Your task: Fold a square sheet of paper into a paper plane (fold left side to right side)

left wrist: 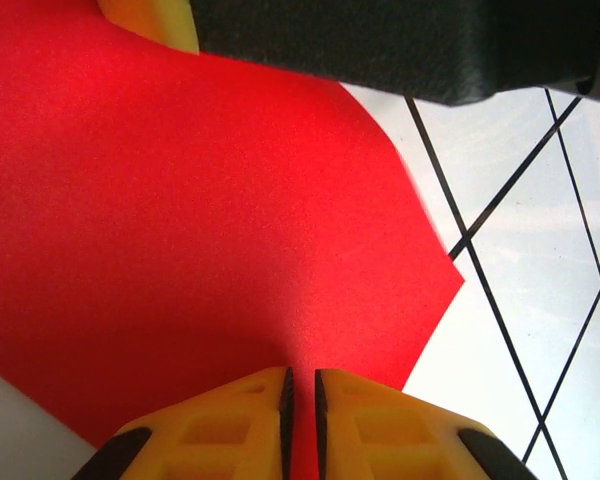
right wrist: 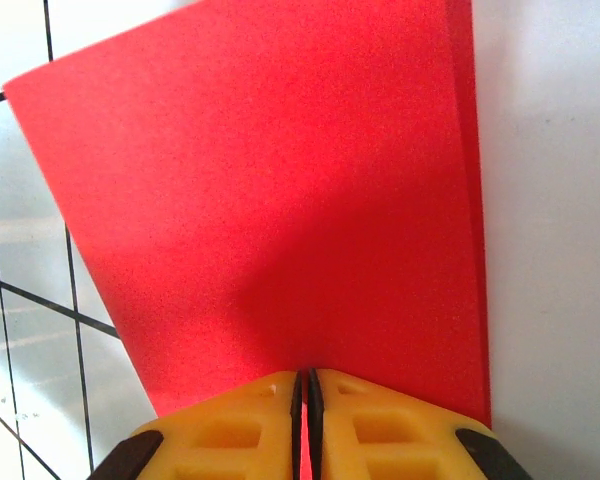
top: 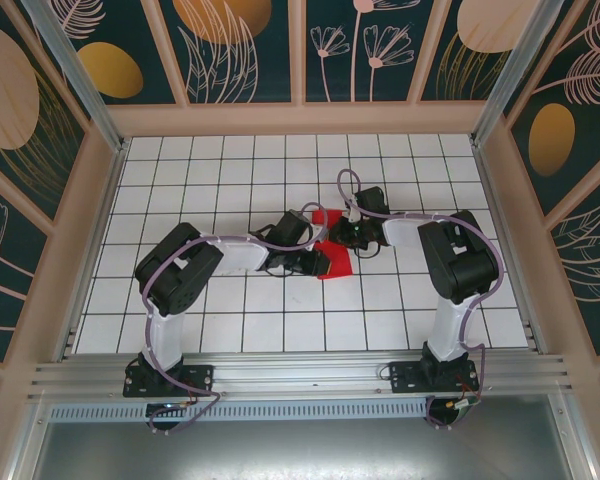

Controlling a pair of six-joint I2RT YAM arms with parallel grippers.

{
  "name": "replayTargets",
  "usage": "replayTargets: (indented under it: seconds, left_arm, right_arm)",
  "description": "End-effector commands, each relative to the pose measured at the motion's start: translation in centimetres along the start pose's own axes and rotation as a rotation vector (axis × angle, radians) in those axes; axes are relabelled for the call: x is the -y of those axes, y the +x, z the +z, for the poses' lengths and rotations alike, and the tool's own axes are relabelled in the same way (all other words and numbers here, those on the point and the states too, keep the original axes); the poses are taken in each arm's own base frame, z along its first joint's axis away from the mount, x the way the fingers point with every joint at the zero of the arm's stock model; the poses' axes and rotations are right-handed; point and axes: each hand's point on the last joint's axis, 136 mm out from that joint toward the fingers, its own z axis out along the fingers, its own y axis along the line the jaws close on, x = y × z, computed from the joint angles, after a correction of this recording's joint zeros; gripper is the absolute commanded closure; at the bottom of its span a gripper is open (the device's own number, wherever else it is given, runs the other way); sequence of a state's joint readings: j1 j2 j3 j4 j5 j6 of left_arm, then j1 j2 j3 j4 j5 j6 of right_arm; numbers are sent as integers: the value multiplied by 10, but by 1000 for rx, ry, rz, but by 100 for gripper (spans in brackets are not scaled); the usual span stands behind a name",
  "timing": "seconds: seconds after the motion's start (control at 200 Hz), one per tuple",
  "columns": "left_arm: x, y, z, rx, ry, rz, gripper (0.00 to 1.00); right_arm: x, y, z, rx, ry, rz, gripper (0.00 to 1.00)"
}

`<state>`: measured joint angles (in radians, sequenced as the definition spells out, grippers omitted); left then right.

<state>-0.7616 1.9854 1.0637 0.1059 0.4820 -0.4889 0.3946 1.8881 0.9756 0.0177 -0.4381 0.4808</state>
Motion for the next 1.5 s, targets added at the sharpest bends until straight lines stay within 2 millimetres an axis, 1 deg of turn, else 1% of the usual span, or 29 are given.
replayTargets:
  seconds: [0.0,0.07,0.11,0.12,0.13,0.22,0.315,0.355,0.41,0.455,0.54,0.6,0.656,0.676,0.691,0.741,0.891,0.996,1.096,1.301,1.496]
  left_arm:
    - [-3,30,-2,-70,-19,-2,82]
    - [2,35,-6,-71,-3,0,83]
    - [7,33,-8,-65,10,6,82]
    - [4,41,-7,-79,4,-1,82]
    - [3,43,-8,-82,4,-2,82]
    - [5,51,-11,-88,14,-8,82]
    - [10,54,-17,-80,37,-13,83]
    - [13,52,-20,-71,48,-9,84]
    - [21,45,-26,-51,63,4,84]
    - [26,36,-32,-26,64,15,85]
    - [36,11,-50,43,89,23,85]
    - [36,-9,-62,91,104,5,85]
    - [28,-24,-67,120,101,-20,85]
    - [22,-24,-66,117,94,-32,85]
    - [24,-35,-68,134,98,-28,85]
    - [17,-46,-66,141,82,-33,85]
    - [2,-69,-43,129,34,-20,85]
    - [-14,-78,-27,122,-19,-32,85]
    - [-26,-84,-18,124,-58,-47,85]
    - [-40,-81,-7,117,-93,-86,85]
    - [-55,-68,1,93,-130,-114,84]
  right_arm:
    - [44,37,12,-109,158,70,86]
    - [44,36,12,-108,159,67,86]
    - [44,36,12,-107,159,68,86]
    - [44,36,11,-107,159,69,86]
    - [44,37,12,-109,160,68,86]
    - [44,36,12,-108,162,67,86]
    - [44,36,12,-109,161,70,86]
    - [44,36,12,-110,159,68,86]
    - [44,37,12,-112,158,68,86]
    - [43,36,12,-109,156,67,86]
    - [43,36,11,-108,156,66,86]
    - [43,36,11,-109,154,64,86]
    - [43,36,12,-108,152,66,86]
    - [42,36,12,-109,151,65,86]
    - [42,36,12,-109,149,65,86]
    - [41,36,12,-110,146,63,86]
    - [40,36,11,-110,146,58,85]
    - [40,36,11,-111,147,55,85]
    - [39,36,11,-113,144,53,85]
    - [40,36,12,-116,146,50,86]
    - [39,36,12,-115,142,46,85]
